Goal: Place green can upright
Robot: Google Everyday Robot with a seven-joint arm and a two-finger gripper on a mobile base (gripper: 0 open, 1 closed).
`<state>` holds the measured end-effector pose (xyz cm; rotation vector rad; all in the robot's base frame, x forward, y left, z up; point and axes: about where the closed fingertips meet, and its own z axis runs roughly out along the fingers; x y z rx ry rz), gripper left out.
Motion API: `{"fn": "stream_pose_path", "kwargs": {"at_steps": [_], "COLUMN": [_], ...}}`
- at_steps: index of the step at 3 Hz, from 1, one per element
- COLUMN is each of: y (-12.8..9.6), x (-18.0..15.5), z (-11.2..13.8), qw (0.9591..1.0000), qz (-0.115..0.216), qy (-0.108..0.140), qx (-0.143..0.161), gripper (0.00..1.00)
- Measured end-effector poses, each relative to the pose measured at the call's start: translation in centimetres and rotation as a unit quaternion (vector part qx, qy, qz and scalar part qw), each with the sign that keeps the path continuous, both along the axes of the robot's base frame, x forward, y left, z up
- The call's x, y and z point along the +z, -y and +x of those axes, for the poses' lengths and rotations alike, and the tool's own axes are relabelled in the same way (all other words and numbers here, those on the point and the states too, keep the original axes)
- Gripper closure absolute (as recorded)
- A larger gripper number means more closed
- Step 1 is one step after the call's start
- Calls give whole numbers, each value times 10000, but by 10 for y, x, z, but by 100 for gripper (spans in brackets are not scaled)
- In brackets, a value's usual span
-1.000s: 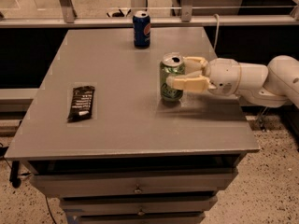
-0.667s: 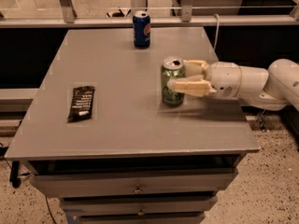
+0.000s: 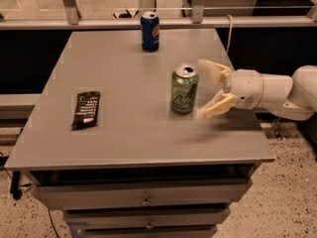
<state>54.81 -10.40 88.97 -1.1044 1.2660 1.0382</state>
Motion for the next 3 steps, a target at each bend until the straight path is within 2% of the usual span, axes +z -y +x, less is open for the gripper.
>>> {"fn": "stream_pose_path", "kwargs": {"at_steps": [1,2,3], "y": [24,73,81], "x": [4,22,28], "z": [2,8,11], "qw": [9991,9942,9933], "qz": [-407,-952,-979], "qy": [112,288,358], "qx": [-77,-411,-495], "gripper": [0,0,0]}}
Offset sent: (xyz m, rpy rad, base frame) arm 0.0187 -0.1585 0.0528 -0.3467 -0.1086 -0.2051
